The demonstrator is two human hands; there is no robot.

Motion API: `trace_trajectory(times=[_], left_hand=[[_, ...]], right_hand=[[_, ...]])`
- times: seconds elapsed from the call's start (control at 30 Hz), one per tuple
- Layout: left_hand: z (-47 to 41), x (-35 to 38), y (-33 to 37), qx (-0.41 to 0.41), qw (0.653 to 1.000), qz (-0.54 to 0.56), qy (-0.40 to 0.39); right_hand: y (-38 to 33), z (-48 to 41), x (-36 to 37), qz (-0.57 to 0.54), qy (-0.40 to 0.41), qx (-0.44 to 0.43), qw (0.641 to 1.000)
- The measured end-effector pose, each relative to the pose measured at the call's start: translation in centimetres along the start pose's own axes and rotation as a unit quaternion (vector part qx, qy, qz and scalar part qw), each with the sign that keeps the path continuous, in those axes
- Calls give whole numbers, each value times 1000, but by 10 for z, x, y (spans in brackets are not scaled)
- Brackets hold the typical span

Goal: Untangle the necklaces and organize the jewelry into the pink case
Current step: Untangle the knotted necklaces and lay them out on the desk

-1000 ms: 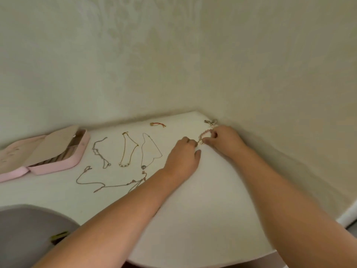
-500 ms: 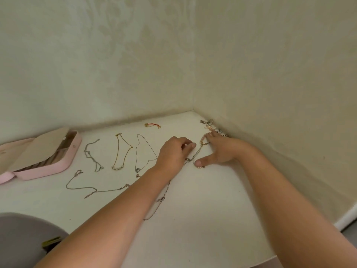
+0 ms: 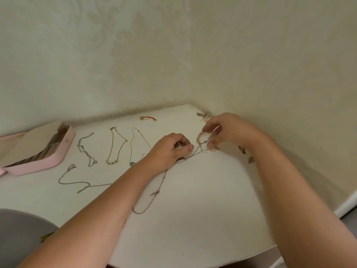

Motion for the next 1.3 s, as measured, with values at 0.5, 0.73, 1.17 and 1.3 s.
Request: trace_trajectory(times=[0.5,0.73,1.17,1.3], left_hand=[[4,2,7,32,999,-36,-21],[2,5,9,34,998,-58,-9],[-3,17,12,50,997,-59,-10],[-6,18,10,46,996,-78,-18]], right_hand=[[3,-2,7,23,-55,34,998],[0,1,7,88,-83,47,992],[-6,-4,16,49,-22,11,998],[-4,-8,19,-102,-2,11,995]])
Point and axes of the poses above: each hand's wrist, its own z-axis away from the middle knuckle, its own x-axis out of the palm, y = z × x, the point moved 3 cm from there along -z, towards the middle knuckle
